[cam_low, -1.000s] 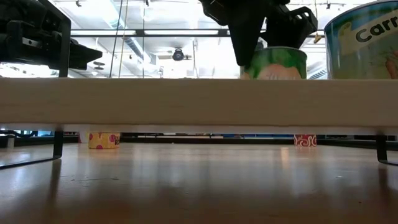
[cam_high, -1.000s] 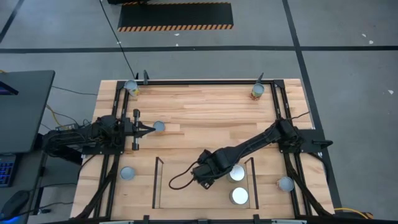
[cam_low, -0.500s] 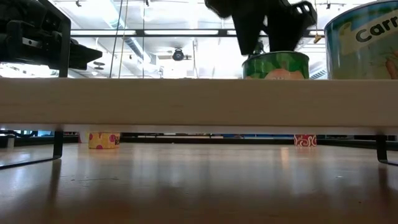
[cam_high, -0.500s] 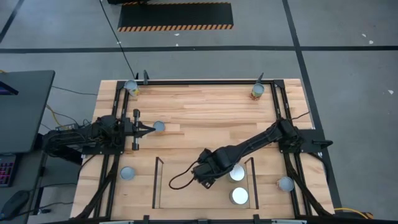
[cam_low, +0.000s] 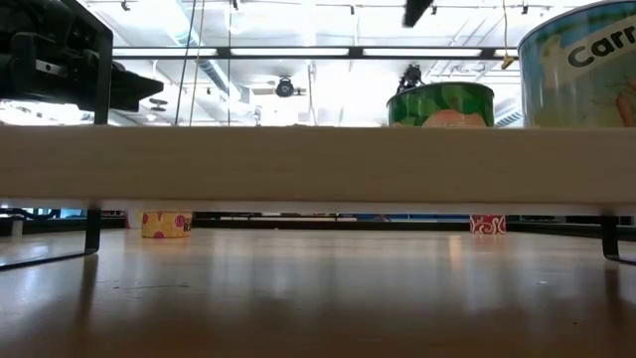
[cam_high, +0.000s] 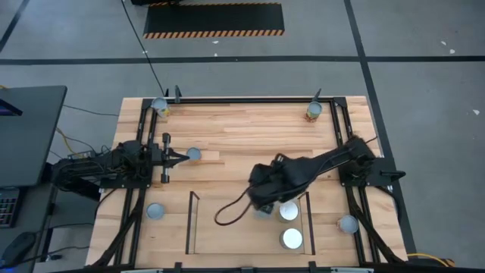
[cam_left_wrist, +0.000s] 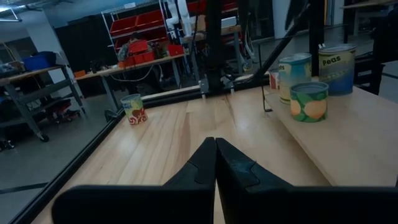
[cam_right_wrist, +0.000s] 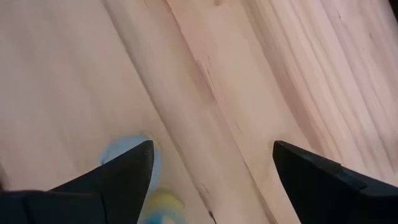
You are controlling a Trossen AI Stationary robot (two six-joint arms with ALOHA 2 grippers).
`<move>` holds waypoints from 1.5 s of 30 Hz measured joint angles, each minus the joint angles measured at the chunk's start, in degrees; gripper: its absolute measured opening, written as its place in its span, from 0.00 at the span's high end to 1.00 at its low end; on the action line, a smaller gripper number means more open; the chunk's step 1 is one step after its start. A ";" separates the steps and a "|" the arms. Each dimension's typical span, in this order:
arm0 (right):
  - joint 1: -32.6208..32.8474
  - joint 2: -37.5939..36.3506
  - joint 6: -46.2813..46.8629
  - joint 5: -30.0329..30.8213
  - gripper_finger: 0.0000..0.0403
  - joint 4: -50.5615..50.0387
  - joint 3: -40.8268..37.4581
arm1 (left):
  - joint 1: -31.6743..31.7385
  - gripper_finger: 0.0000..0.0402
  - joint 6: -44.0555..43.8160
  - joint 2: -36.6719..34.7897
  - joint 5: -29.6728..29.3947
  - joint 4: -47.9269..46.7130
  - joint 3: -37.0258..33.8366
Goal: Pick and place cans onto a shelf
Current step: Put the canned tomatoes on the shelf
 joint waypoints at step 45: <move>17.92 -48.55 16.50 -16.46 0.23 10.47 -56.31 | 0.00 0.97 -0.02 0.74 0.02 0.05 0.02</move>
